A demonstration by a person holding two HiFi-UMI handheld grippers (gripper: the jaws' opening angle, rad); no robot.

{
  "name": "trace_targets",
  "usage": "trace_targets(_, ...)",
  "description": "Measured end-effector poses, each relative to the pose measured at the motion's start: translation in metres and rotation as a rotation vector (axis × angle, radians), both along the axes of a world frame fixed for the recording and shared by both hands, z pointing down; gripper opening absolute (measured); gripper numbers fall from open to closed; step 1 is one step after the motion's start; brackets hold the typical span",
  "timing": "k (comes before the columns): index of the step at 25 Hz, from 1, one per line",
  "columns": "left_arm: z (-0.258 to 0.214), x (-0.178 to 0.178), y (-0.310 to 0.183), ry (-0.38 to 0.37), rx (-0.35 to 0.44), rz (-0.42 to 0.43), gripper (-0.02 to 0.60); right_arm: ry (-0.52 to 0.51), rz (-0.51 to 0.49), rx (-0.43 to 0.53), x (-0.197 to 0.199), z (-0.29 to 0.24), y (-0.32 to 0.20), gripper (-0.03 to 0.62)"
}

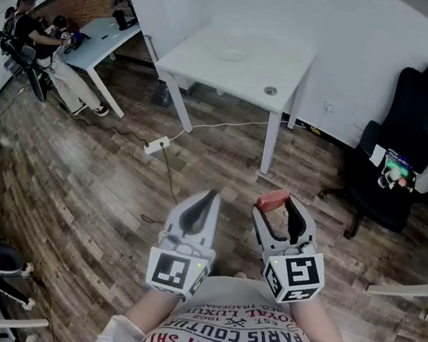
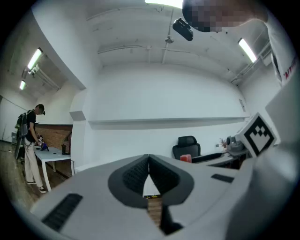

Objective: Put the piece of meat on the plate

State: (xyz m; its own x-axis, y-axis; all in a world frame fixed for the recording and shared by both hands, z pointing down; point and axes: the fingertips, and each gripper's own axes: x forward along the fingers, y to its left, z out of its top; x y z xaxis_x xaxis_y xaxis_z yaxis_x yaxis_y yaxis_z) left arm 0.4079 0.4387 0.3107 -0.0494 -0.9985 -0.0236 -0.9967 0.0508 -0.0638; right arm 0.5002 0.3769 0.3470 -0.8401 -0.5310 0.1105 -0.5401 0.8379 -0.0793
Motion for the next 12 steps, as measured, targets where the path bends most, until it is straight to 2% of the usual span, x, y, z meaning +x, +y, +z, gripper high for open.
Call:
trace_targets(7, 0.006, -0.003, -0.009, 0.006, -0.016, 0.014, 0.006, 0.000, 0.010, 0.001, -0.001, 0.001, -0.007, 0.279)
trace_targets(12, 0.012, -0.007, -0.012, 0.017, -0.025, 0.000, 0.006, 0.034, 0.008, -0.047, -0.001, 0.011, -0.010, 0.279)
